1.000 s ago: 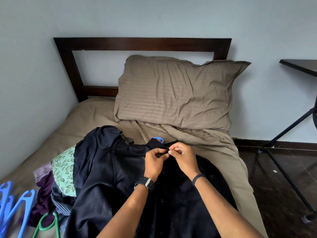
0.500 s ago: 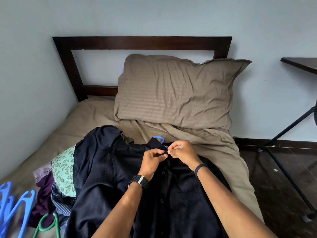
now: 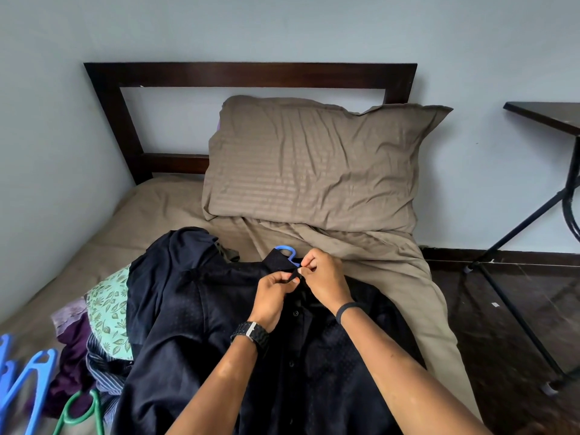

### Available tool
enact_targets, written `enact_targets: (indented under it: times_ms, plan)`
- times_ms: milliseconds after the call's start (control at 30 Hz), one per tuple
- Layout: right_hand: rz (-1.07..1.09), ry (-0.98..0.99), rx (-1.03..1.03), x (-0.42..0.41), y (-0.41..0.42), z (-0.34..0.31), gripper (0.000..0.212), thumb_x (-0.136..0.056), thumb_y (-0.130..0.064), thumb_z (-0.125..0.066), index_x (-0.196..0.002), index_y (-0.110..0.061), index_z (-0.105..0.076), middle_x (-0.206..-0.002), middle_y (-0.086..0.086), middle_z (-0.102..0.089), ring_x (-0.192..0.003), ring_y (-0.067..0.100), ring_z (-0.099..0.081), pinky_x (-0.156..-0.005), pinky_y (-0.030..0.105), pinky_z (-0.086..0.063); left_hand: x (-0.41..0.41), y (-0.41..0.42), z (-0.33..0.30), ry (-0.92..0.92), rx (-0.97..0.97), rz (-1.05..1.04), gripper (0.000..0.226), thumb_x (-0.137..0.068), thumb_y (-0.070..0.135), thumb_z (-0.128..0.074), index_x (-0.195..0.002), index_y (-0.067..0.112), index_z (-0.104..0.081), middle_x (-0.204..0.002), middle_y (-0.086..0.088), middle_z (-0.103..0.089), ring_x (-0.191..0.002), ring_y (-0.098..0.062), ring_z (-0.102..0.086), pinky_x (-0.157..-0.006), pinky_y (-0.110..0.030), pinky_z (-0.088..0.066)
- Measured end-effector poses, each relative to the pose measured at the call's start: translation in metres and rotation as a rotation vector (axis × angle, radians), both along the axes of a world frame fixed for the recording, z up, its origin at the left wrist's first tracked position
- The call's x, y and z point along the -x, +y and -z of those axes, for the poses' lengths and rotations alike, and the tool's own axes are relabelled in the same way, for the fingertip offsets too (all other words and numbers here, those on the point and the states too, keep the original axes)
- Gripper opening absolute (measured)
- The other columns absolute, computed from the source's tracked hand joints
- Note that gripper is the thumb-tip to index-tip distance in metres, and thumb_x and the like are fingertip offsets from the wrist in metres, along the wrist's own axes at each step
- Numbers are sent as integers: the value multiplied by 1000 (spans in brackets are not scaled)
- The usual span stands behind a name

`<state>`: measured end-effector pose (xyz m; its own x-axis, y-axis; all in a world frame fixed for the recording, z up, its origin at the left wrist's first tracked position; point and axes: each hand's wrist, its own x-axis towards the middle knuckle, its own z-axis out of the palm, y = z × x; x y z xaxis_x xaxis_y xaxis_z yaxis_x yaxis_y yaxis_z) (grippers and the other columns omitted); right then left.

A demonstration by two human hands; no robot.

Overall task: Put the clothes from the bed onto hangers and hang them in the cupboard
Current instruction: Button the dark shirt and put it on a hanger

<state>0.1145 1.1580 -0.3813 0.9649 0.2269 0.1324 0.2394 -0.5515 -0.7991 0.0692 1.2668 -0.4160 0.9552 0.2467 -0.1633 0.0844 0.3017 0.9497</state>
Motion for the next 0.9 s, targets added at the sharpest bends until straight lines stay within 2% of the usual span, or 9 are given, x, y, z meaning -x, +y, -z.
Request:
enact_targets:
  times_ms: [100,233,367,567,667,733,800,833,900]
  plan:
    - [68,-43,-76,10,3,5,8,-87,-6,-63,-84,-12,-60,-73,-6,-58,-69,11,-60,-64,23,-50,-1,-3,-5,7,46,-1,27,-90,-11,-48,-71,2,-61,-73,-7,-66,-75,-16,-60,-78,-27,-48]
    - [87,-11,-204,16,-2,11,8,-84,-8,-66,-89,-12,-61,-78,-5,-63,-68,1,-61,-61,12,-47,-1,-3,-10,39,92,10,26,-89,-13,-45,-75,-2,-63,-74,-12,-69,-74,-20,-65,-71,-22,-53]
    - [56,50,-295,17,-5,13,13,-83,-7,-68,-86,-17,-61,-82,-2,-68,-70,-1,-64,-65,9,-48,-2,-2,-14,59,155,36,25,-95,-5,-42,-81,-4,-64,-72,-11,-68,-64,-13,-67,-59,-17,-53]
    - [43,84,-286,15,-4,18,17,-86,-4,-64,-88,-19,-58,-79,-7,-68,-76,3,-65,-71,14,-50,-6,2,-5,72,55,28,28,-99,7,-44,-75,2,-57,-73,-6,-60,-70,-9,-58,-70,-19,-49]
    - [18,96,-276,12,-6,19,17,-87,-5,-63,-93,-21,-63,-80,-7,-66,-73,5,-63,-68,15,-48,-11,3,2,115,-15,-30,9,-95,6,-54,-86,5,-54,-85,-14,-62,-77,-16,-60,-79,-29,-52]
    - [-28,60,-176,10,-7,22,19,-88,-3,-60,-97,-18,-67,-80,-6,-63,-71,4,-60,-67,13,-46,-13,7,4,153,-236,-86,14,-88,8,-64,-92,10,-51,-90,-16,-64,-80,-20,-62,-80,-30,-53]
    - [-92,47,-20,6,-9,24,26,-87,3,-53,-98,-12,-71,-77,-6,-60,-67,2,-55,-65,9,-42,-13,10,-1,182,-638,-56,20,-83,8,-69,-90,11,-50,-80,-5,-61,-76,-17,-60,-68,-12,-48]
    - [-117,69,52,3,-12,23,30,-86,6,-49,-96,-11,-72,-75,-6,-59,-65,1,-53,-61,6,-40,-13,10,-5,193,-783,-14,21,-81,6,-68,-91,10,-50,-79,-2,-58,-78,-19,-61,-66,-12,-48]
    - [-107,113,133,-8,-19,20,33,-85,7,-45,-87,-10,-74,-73,-7,-59,-64,1,-52,-54,5,-38,-18,9,-15,188,-950,19,22,-78,5,-66,-94,8,-53,-90,-6,-59,-89,-25,-61,-73,-24,-50]
